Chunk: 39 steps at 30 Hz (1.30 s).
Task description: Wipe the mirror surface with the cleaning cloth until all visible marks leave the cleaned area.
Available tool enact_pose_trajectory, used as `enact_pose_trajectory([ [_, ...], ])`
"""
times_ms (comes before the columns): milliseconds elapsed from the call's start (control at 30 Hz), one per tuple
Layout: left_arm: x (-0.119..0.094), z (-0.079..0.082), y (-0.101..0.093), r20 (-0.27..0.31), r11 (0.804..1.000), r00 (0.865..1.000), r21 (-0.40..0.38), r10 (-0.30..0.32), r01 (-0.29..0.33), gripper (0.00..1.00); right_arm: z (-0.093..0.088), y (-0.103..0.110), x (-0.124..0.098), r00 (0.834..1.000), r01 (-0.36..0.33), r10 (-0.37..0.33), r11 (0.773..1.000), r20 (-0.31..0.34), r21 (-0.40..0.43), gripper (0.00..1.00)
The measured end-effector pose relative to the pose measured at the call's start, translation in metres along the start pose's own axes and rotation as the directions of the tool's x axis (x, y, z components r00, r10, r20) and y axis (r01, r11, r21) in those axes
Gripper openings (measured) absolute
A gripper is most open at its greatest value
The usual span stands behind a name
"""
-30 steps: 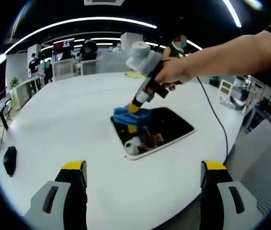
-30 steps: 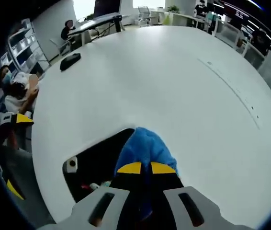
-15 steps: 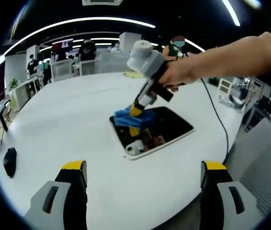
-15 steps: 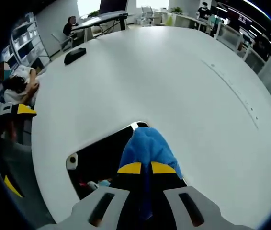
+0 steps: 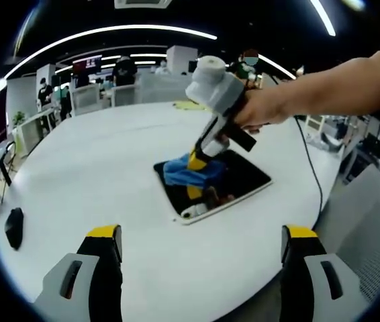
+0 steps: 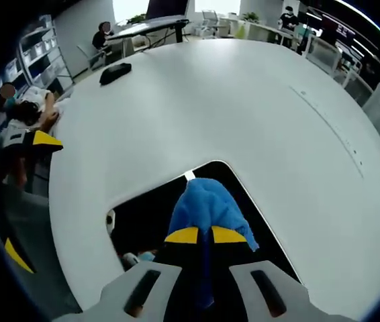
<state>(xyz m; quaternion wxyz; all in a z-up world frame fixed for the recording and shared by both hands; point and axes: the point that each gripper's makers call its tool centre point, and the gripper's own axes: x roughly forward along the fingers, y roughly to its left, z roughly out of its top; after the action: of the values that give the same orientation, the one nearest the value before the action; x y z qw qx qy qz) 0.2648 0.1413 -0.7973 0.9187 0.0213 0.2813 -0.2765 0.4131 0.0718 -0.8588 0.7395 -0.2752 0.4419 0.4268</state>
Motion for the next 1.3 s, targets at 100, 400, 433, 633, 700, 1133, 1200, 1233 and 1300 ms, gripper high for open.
enact_pose_trajectory([
  [100, 0.0, 0.0, 0.0, -0.001, 1.0, 1.0, 0.003, -0.002, 0.002, 0.99, -0.002, 0.009, -0.005, 1.0, 0.001, -0.001, 1.0, 0.002, 0.002, 0.0],
  [400, 0.0, 0.0, 0.0, 0.004, 1.0, 1.0, 0.005, -0.003, 0.003, 0.99, -0.008, 0.025, -0.011, 1.0, -0.011, 0.011, 1.0, 0.019, 0.007, 0.0],
  [433, 0.0, 0.001, 0.0, 0.004, 1.0, 1.0, 0.005, -0.003, 0.003, 0.99, -0.009, 0.026, -0.012, 1.0, -0.012, 0.012, 1.0, 0.02, 0.008, 0.0],
  [633, 0.0, 0.001, 0.0, 0.006, 1.0, 1.0, 0.008, -0.001, 0.0, 0.99, -0.013, 0.036, -0.015, 0.999, -0.02, 0.019, 1.0, 0.034, 0.017, 0.0],
  [700, 0.0, 0.002, 0.001, 0.009, 1.0, 1.0, 0.008, 0.002, -0.002, 0.99, -0.015, 0.041, -0.016, 0.999, -0.017, 0.017, 1.0, 0.038, 0.013, 0.0],
  [1133, -0.001, 0.002, 0.001, 0.009, 1.0, 1.0, 0.011, 0.004, -0.005, 0.99, -0.024, 0.062, -0.022, 0.998, -0.037, 0.036, 0.999, 0.058, 0.017, 0.0],
  [1200, -0.001, 0.002, 0.001, 0.009, 1.0, 1.0, 0.011, 0.004, -0.004, 0.99, -0.025, 0.064, -0.022, 0.997, -0.04, 0.039, 0.999, 0.059, 0.021, 0.01],
  [1233, -0.001, 0.002, 0.001, 0.009, 1.0, 1.0, 0.012, 0.005, -0.005, 0.99, -0.026, 0.065, -0.023, 0.997, -0.042, 0.041, 0.999, 0.06, 0.021, 0.01],
  [1300, -0.001, 0.002, 0.001, 0.008, 1.0, 1.0, 0.012, 0.005, -0.005, 0.99, -0.026, 0.067, -0.023, 0.997, -0.044, 0.042, 0.999, 0.064, 0.02, 0.01],
])
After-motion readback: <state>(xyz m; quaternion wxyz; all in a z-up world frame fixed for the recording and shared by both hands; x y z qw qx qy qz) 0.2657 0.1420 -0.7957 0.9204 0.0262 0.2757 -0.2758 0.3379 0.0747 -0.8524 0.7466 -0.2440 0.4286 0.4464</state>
